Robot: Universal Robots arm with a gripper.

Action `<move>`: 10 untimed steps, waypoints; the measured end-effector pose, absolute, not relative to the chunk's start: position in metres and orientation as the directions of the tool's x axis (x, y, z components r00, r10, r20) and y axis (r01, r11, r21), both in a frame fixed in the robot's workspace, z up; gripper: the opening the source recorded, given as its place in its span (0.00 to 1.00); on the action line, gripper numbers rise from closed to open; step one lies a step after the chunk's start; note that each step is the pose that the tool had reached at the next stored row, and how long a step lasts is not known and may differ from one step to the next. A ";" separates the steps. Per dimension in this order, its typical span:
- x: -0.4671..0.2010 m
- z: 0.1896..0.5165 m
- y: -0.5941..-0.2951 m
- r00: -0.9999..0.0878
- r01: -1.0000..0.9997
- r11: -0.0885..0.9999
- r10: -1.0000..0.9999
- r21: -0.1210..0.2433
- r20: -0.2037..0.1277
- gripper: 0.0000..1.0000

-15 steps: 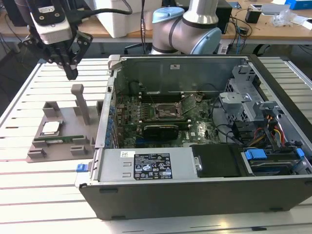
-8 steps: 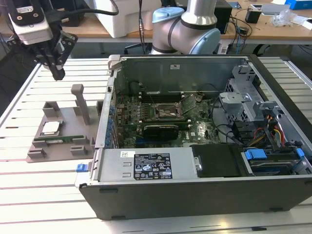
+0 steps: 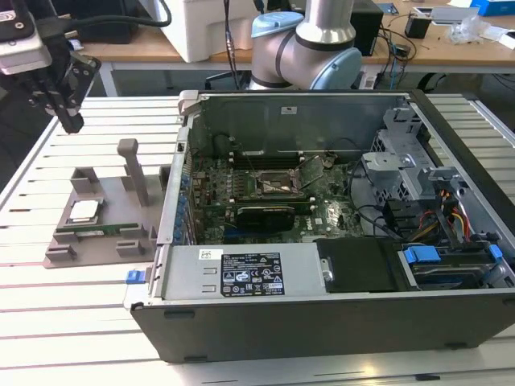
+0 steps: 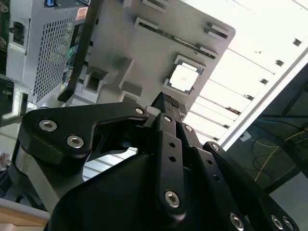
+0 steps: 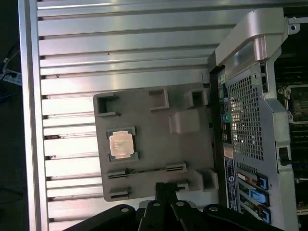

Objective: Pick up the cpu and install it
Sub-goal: 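Reach for the cpu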

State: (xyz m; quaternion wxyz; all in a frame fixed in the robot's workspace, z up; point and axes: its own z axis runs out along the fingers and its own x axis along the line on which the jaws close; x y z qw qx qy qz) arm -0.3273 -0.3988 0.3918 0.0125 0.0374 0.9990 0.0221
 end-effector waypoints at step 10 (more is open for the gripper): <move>-0.366 0.391 -0.399 -0.997 0.074 0.996 0.075 0.045 -0.023 0.11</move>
